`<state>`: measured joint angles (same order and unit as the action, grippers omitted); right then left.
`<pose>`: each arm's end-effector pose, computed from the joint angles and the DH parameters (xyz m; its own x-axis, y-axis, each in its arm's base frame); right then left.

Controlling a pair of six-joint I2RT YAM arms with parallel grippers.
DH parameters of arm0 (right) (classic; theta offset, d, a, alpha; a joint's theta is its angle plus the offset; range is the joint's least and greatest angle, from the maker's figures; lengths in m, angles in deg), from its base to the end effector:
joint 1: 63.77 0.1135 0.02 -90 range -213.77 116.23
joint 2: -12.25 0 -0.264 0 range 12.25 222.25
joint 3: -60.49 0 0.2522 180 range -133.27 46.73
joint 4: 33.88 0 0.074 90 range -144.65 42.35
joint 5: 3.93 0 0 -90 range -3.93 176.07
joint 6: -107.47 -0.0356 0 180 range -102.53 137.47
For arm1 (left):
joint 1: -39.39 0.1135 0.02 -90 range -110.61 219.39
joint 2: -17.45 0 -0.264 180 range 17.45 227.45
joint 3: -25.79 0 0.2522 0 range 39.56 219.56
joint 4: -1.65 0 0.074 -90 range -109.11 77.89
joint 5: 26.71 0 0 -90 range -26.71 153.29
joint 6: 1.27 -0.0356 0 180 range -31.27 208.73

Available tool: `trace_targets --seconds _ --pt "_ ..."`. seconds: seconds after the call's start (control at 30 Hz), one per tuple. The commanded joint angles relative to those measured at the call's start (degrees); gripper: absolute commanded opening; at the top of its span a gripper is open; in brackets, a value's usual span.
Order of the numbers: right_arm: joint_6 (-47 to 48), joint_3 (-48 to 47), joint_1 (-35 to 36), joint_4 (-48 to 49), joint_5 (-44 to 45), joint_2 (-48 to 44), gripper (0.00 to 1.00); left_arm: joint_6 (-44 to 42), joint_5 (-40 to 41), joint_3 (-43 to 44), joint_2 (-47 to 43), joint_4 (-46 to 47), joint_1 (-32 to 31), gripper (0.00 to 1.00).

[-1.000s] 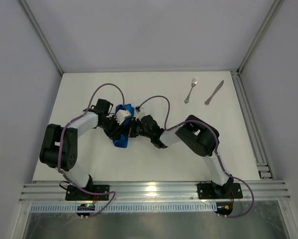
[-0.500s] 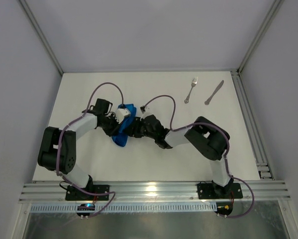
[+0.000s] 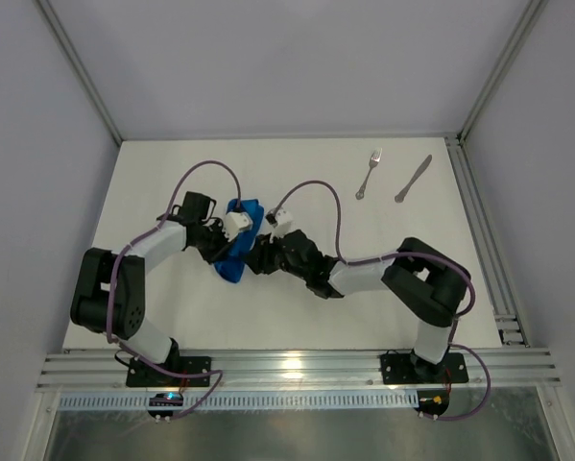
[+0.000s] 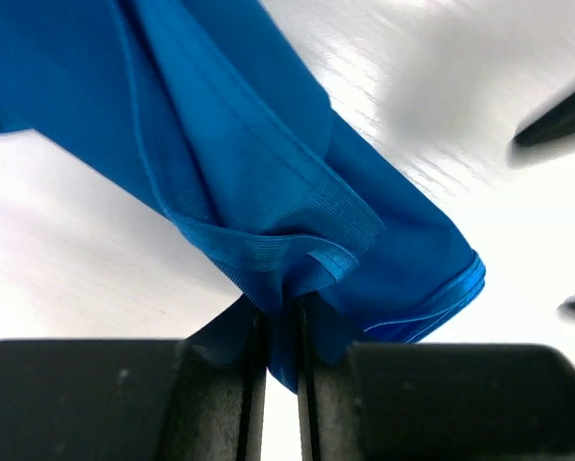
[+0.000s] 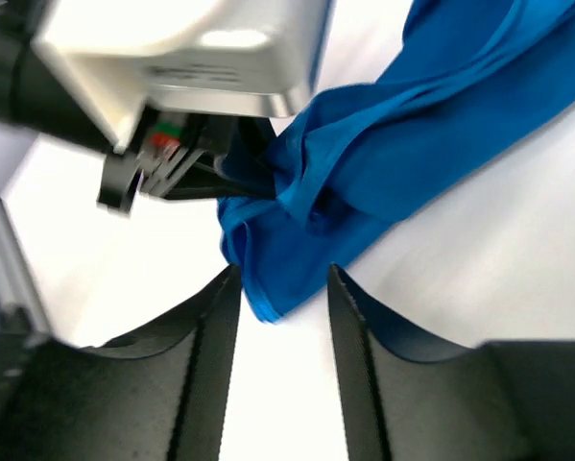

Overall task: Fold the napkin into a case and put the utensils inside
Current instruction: Stuff the top corner of the smaller-rectangle-folded napkin into the folded napkin.

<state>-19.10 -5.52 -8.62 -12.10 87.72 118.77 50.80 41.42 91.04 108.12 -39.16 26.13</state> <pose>0.2240 0.3200 0.1676 -0.6268 0.1420 -0.7661 -0.5370 0.6337 0.5568 0.2831 -0.0803 0.1713 -0.4819 0.6997 -0.5275 0.8307 0.5563 -0.0211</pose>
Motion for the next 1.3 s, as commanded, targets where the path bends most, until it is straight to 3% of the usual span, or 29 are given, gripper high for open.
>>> trace_targets --seconds 0.0,0.07,0.1,0.23,0.3,0.37,0.47,0.5,0.63,0.7,0.97,1.27 --pt "31.16 6.79 -0.4 17.25 1.19 -8.42 0.47 -7.39 -4.06 0.63 -2.52 -2.47 -0.19 0.15" --pt "43.35 8.13 -0.4 18.07 -1.63 -8.79 0.52 -10.13 -3.89 1.33 -2.17 -4.23 -0.19 0.15" --pt "46.48 7.52 -0.49 16.76 -6.44 -7.83 0.52 -11.88 -3.71 1.95 -1.91 -5.29 -0.19 0.15" --pt "57.3 5.31 0.48 18.04 -11.4 -3.17 0.55 -14.89 -4.06 3.8 0.2 -9.16 -0.19 0.15" --pt "63.35 6.63 1.62 27.96 -11.58 -0.89 0.6 -14.98 -4.15 3.97 0.29 -9.43 -0.19 0.15" --pt "62.43 7.77 1.89 37.86 -9.66 2.89 0.61 -15.07 -4.32 3.89 0.21 -9.51 -0.19 0.15" --pt "50.33 10.67 1.36 48.17 -6.75 4.14 0.6 -14.71 -3.53 4.15 0.47 -9.78 -0.19 0.15" --pt "42.02 11.98 0.92 49.17 -6.92 3.79 0.58 -14.63 -3.27 4.15 0.38 -9.78 -0.19 0.15" --pt "26.95 13.05 1.27 45.5 -7.98 1.33 0.57 -14.1 -3.18 3.62 0.56 -8.73 -0.19 0.16" --pt "23.76 12.96 1.71 41.63 -6.06 0.88 0.57 -13.22 -3.27 3.62 0.38 -8.02 -0.19 0.17" --pt "-12.32 11.65 1.8 39.95 5.29 5.71 0.52 -11.9 -3.88 3.1 -0.59 -7.23 -0.19 0.19" --pt "-19.23 4.88 2.68 27.39 8.1 9.14 0.5 -11.55 -4.76 3.18 -0.23 -7.32 -0.19 0.19"
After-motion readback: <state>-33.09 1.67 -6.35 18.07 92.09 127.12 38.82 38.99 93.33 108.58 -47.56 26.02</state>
